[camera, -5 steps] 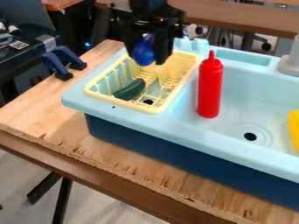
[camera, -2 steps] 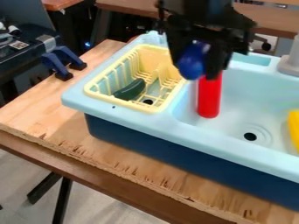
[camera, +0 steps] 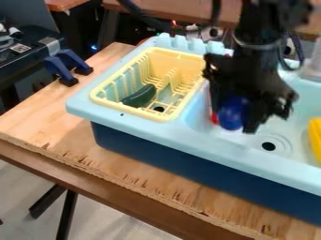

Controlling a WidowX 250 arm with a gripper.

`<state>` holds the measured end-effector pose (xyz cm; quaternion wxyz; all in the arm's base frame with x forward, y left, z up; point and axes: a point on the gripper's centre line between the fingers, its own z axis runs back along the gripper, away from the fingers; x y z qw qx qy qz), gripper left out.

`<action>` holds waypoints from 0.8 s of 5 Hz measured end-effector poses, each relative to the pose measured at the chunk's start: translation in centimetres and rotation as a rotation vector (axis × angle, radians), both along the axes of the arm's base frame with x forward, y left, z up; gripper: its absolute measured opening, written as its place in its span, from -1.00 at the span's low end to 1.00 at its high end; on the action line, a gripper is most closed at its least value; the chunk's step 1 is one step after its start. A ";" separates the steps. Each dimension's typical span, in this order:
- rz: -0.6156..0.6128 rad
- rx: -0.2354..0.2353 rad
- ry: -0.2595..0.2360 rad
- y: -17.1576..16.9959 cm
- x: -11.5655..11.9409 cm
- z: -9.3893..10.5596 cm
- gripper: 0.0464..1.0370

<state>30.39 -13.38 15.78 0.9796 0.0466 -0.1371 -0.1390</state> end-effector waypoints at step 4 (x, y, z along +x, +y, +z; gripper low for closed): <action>0.110 0.002 0.016 1.2 5.3 -2.8 0.27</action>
